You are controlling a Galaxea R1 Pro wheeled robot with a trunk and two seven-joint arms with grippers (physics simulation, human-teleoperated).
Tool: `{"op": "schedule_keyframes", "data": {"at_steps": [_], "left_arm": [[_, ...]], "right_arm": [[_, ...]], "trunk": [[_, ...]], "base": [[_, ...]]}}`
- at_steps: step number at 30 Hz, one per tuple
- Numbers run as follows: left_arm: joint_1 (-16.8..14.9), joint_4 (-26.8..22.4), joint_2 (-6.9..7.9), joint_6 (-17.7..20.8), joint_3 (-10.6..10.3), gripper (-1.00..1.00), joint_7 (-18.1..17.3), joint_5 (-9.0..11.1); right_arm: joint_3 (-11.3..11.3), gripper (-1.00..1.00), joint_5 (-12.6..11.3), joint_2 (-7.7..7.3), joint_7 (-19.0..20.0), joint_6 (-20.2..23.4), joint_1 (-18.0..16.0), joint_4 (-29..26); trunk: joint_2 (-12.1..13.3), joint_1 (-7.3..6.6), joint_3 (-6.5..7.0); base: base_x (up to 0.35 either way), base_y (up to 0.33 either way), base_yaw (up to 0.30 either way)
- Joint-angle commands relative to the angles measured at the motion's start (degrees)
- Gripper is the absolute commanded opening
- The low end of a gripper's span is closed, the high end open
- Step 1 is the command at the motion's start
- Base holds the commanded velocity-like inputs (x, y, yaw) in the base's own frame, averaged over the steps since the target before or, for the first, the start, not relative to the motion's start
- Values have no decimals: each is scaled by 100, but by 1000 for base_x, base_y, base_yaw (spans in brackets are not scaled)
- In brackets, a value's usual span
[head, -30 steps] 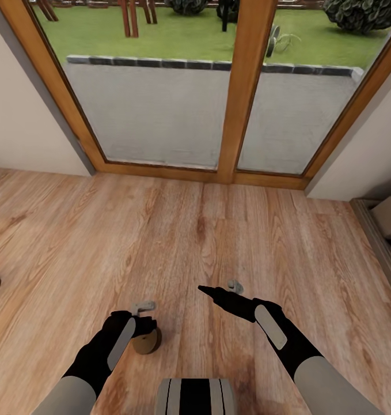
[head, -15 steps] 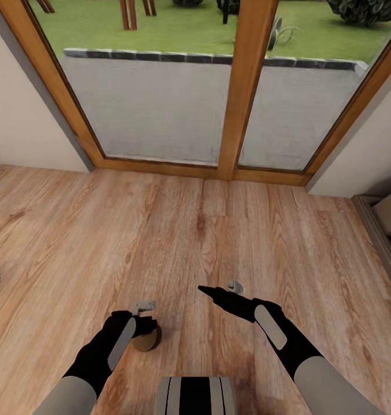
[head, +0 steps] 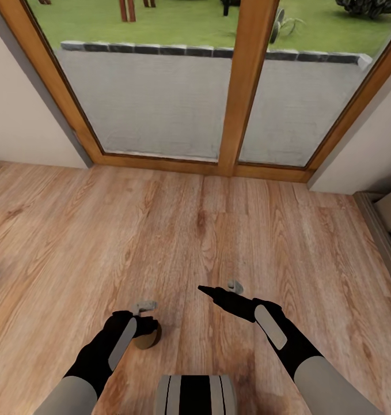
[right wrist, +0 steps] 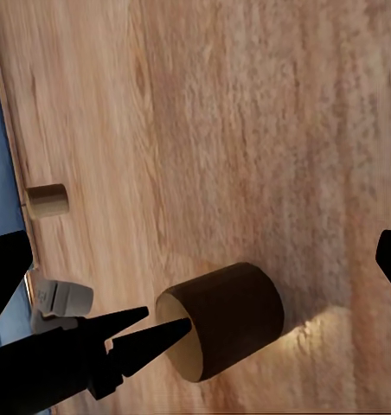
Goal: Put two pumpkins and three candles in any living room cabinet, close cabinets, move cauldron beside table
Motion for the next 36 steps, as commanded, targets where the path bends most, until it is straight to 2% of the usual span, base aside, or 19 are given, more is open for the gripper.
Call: {"op": "schedule_keyframes", "data": {"at_steps": [1,4,11,26,27,36], "left_arm": [[-2,-4,1,16,-12,100,53,61],[-2,-1,0,16,-18,100,53,56],[-2,18,0,16,-22,100,53,53],[-2,-1,0,15,-9,100,53,53],[-2,-4,0,15,-7,-100,53,53],[-2,-5,0,16,-4,-100,53,54]], "right_arm": [[14,100,-32,-5,-2,17,-4,-3],[15,100,-32,-5,-2,17,-5,-3],[7,100,-32,-5,-2,17,-4,-3],[6,100,-32,-5,-2,17,-5,-3],[6,100,-32,-5,-2,17,-3,-3],[6,100,-32,-5,-2,17,-4,-3]], "trunk": [[-2,-1,-4],[-2,-1,-4],[-11,17,-159],[-14,22,-204],[-14,22,-204],[-14,22,-204]], "base": [[0,0,0],[0,0,0],[0,0,0],[0,0,0],[0,0,0],[0,0,0]]}}
